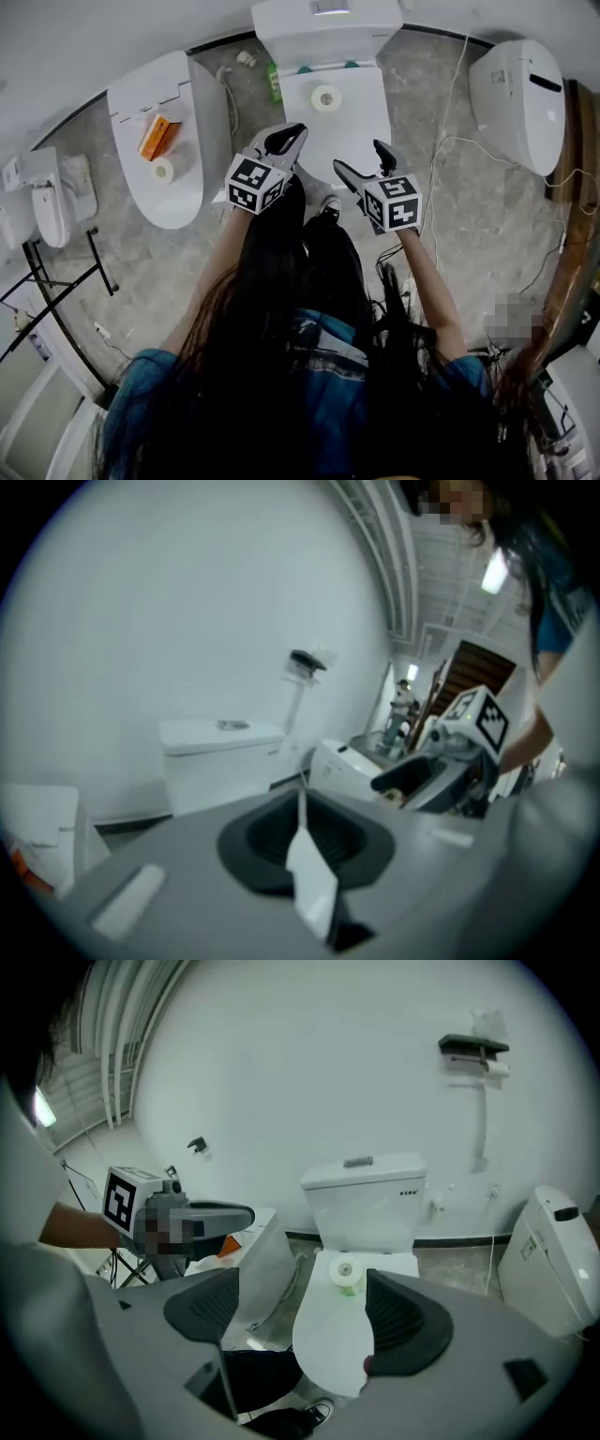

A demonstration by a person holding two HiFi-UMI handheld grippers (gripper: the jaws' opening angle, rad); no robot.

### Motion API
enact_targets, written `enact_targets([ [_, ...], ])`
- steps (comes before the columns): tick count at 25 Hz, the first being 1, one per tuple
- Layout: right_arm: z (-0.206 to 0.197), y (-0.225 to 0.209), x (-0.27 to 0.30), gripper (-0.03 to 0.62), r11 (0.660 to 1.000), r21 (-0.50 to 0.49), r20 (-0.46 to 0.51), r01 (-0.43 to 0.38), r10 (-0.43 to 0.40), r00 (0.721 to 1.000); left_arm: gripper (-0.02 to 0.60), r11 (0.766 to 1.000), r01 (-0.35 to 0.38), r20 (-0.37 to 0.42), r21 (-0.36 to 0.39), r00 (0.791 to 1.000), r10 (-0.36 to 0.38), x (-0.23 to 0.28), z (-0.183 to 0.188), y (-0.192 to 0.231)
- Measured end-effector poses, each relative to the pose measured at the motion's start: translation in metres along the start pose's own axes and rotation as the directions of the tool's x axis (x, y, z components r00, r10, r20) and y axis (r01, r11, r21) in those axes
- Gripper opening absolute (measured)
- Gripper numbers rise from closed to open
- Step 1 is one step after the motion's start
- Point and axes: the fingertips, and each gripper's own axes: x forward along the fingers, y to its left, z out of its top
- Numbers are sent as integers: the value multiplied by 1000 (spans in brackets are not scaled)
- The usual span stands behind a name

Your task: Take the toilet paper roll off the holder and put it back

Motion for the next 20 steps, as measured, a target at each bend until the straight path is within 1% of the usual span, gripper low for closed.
enact_targets([
  [3,6,15,-39,436,1000,6,63,1,-2,998,18,999,-38,26,-2,999,38,-22,11,-27],
  [7,-3,32,-81,434,1000,17,103,-18,16,995,18,995,-91,81,-34,992,93,-49,23,-70],
  [9,-8,37,-98,432,998,51,126,-22,15,992,18,995,-95,97,-30,991,97,-59,27,-92],
  [11,-13,43,-112,428,995,91,149,-39,25,989,18,996,-90,92,-7,992,90,-66,27,-114],
  [14,-21,48,-127,406,993,107,162,-41,23,986,18,997,-78,79,18,994,77,-76,25,-139],
  [16,-23,52,-134,360,993,112,172,-35,15,985,18,997,-66,73,27,995,64,-83,25,-153],
  [20,-22,54,-148,228,990,144,197,-2,-27,980,18,999,-44,64,30,997,42,-95,23,-170],
])
